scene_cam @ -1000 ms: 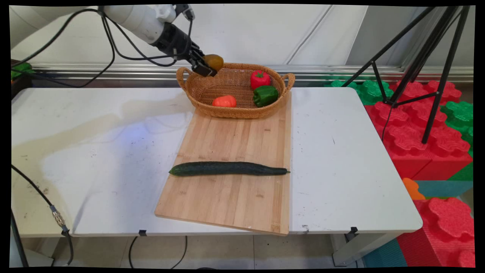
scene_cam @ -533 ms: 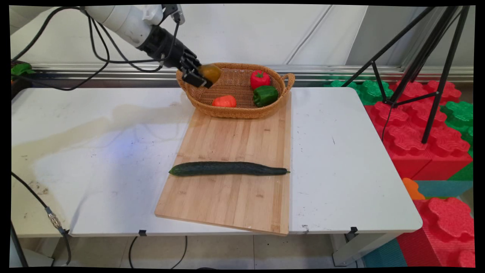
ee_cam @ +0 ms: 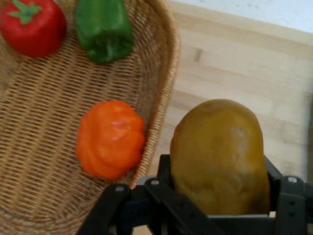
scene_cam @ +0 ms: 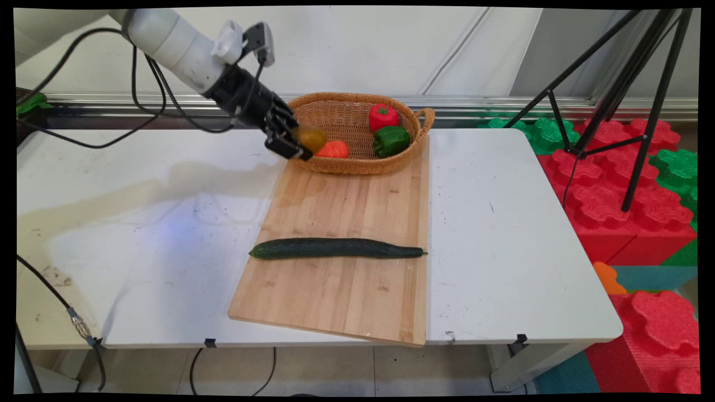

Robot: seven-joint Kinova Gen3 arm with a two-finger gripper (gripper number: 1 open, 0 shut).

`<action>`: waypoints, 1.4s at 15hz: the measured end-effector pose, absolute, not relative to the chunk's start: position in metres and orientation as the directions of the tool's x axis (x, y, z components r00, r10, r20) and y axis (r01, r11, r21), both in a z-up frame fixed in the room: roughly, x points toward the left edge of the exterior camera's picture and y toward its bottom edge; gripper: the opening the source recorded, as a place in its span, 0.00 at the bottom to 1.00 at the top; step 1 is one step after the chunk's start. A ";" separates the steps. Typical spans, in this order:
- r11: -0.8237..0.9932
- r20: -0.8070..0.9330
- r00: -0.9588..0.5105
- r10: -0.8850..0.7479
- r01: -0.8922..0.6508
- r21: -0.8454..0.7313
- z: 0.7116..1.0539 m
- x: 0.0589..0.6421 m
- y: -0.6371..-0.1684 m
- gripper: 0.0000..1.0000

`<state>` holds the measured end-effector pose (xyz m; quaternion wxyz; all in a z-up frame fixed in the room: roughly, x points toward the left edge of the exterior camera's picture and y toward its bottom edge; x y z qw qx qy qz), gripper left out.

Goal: Place the picked object on the cutting board

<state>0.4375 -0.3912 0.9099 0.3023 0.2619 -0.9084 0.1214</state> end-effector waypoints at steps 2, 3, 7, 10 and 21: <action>0.842 0.598 -0.689 -0.408 -0.538 -0.045 0.898 0.432 -0.390 0.00; 0.844 0.589 -0.693 -0.416 -0.535 -0.034 0.890 0.428 -0.389 0.00; 0.848 0.562 -0.702 -0.438 -0.531 -0.002 0.869 0.421 -0.388 0.00; 0.852 0.536 -0.713 -0.452 -0.523 0.022 0.852 0.415 -0.388 0.00; 0.854 0.488 -0.728 -0.482 -0.516 0.074 0.812 0.405 -0.392 1.00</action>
